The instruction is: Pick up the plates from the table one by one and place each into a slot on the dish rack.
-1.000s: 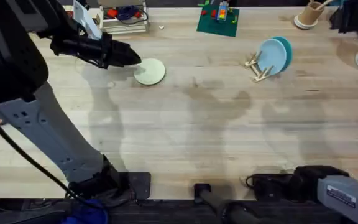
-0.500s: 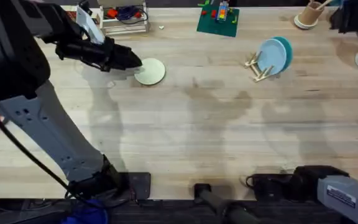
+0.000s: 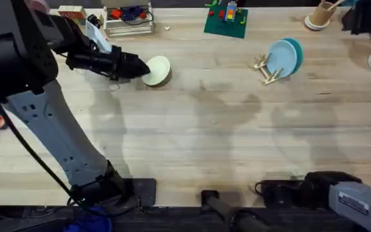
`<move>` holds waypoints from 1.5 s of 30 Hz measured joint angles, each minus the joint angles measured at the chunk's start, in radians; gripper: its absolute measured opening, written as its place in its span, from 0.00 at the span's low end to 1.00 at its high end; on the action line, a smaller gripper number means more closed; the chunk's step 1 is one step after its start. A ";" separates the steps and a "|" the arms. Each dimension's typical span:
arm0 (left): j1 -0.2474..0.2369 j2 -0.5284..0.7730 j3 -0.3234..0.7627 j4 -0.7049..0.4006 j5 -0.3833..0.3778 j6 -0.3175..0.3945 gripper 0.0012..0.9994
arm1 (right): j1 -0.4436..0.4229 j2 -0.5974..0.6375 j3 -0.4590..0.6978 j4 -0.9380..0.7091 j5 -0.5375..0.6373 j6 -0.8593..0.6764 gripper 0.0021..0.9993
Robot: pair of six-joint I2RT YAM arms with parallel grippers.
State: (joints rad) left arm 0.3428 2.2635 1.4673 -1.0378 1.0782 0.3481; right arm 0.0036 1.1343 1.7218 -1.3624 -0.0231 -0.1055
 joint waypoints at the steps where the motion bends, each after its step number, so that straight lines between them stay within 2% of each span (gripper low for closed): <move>1: 0.000 0.000 0.000 0.000 0.000 0.000 0.04 | 0.000 0.000 0.000 0.000 0.000 0.000 0.99; 26: 0.000 0.000 0.000 0.000 0.000 0.000 0.04 | 0.000 0.000 0.000 0.000 0.000 0.001 1.00; 32: 0.000 0.000 0.000 0.000 0.000 0.000 0.04 | 0.000 0.006 0.001 0.006 -0.006 0.102 1.00; 38: 0.000 0.000 0.000 0.000 0.000 0.000 0.04 | 0.000 0.103 0.011 0.052 -0.154 0.195 1.00; 45: 0.000 0.000 0.000 0.000 0.000 0.000 0.04 | 0.011 0.319 0.011 0.073 -0.316 0.308 0.99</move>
State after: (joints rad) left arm 0.3428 2.2635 1.4673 -1.0377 1.0786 0.3477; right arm 0.0144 1.4532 1.7325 -1.2898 -0.3394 0.2030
